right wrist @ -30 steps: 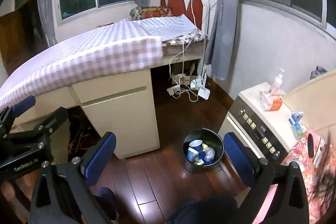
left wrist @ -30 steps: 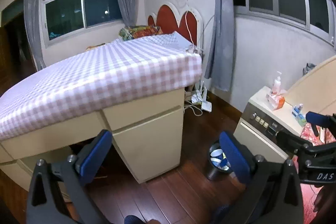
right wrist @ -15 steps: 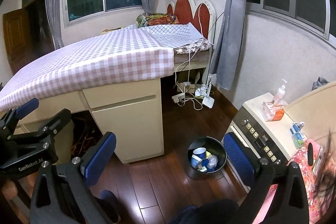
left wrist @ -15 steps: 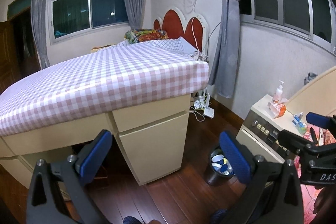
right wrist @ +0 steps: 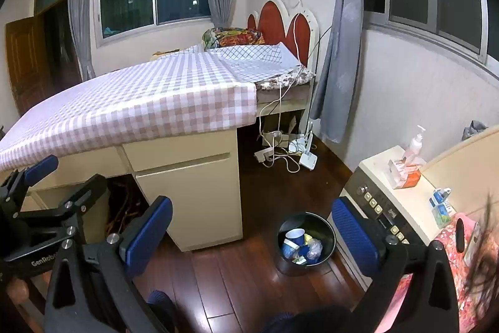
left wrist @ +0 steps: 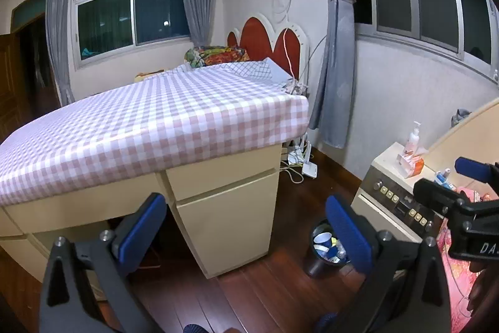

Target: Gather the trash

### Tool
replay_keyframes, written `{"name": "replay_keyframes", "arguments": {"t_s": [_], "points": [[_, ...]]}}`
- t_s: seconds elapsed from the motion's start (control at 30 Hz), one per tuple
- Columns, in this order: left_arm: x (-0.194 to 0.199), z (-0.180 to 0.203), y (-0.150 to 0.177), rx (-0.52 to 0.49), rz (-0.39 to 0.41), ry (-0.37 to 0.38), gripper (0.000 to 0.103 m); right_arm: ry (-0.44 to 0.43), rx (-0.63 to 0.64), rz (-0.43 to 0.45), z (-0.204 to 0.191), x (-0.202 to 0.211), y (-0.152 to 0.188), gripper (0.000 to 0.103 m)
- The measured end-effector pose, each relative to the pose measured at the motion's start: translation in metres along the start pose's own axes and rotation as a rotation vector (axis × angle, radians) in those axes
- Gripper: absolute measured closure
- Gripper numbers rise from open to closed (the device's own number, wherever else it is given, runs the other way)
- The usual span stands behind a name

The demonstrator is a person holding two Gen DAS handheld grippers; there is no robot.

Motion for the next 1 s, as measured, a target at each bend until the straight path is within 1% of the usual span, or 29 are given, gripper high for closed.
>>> {"name": "replay_keyframes", "arguments": {"t_s": [0.37, 1.0], "points": [[-0.0006, 0.0037, -0.0034, -0.008, 0.0, 0.017, 0.0, 0.002, -0.006, 0.005, 0.0055, 0.0017, 0.0001, 0.0], [-0.0019, -0.0016, -0.008, -0.018, 0.008, 0.012, 0.0, 0.0, 0.0, 0.004, 0.0027, -0.0027, -0.001, 0.0]]}}
Point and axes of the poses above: each gripper's, at about its wrist camera, not at the fingertips, and x roughly against the way its jaws point, z to its right, y to its underside, the point moved 8 cm from there along -x, roughly the way its jaws point, and after that the axes turned 8 degrees about x, right-handed, at the moved point
